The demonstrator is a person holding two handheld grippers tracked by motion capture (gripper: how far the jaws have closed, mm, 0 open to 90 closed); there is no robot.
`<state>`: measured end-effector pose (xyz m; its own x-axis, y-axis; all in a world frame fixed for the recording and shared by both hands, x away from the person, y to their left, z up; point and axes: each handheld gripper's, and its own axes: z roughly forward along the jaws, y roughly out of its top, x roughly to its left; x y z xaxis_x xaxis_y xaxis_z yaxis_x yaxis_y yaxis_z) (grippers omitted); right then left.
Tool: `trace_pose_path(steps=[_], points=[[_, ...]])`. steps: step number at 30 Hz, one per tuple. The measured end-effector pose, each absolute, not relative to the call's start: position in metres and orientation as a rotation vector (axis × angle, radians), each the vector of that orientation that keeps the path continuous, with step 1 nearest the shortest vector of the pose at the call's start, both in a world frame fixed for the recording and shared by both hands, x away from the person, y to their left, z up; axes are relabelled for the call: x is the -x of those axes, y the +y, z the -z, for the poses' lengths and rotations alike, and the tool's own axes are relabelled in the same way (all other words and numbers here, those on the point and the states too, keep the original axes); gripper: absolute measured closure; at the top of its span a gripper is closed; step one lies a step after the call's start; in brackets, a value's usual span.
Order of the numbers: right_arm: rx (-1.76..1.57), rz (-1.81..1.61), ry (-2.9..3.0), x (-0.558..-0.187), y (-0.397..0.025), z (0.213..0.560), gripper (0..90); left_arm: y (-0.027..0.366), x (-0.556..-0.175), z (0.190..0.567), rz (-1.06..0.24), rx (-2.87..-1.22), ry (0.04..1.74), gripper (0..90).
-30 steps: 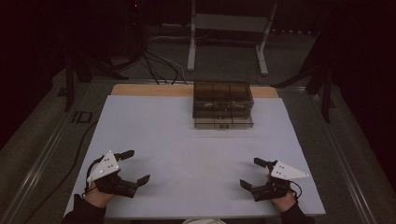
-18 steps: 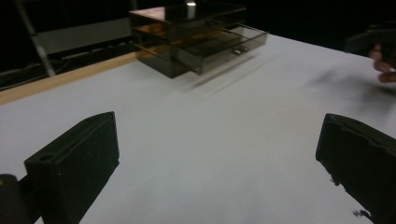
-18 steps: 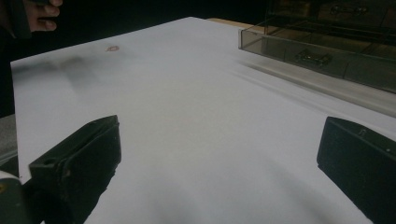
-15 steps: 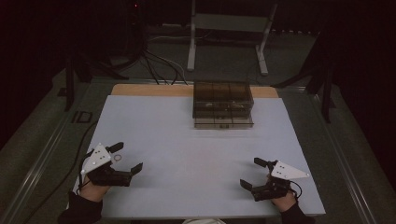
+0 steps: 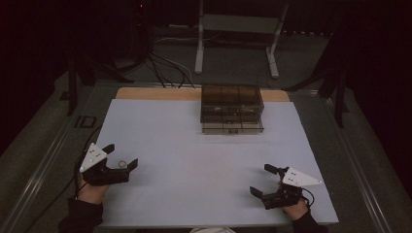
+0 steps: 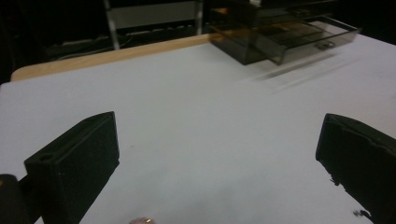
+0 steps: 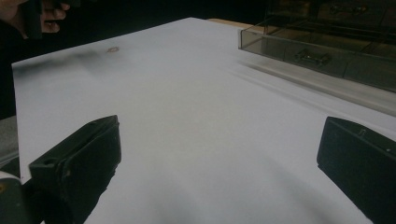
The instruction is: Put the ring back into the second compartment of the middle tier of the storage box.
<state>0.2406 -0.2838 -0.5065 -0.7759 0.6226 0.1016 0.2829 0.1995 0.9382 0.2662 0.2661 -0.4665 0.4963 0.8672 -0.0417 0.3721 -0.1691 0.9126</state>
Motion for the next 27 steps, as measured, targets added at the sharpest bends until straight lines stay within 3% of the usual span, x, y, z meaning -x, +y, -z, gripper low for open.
trace_pose_path(steps=[17,19,27], points=[[-0.861,-1.602,2.174,-0.241,-0.284,0.507,0.0,0.289,-0.281,0.483,-0.63,-1.74,1.23,1.0],[-0.861,-1.602,2.177,-0.241,-0.284,0.507,0.0,0.29,-0.281,0.484,-0.622,-1.748,1.252,5.7],[-0.86,-1.608,2.172,-0.241,-0.285,0.506,0.0,0.293,-0.288,0.491,-0.598,-1.8,1.384,9.0]])
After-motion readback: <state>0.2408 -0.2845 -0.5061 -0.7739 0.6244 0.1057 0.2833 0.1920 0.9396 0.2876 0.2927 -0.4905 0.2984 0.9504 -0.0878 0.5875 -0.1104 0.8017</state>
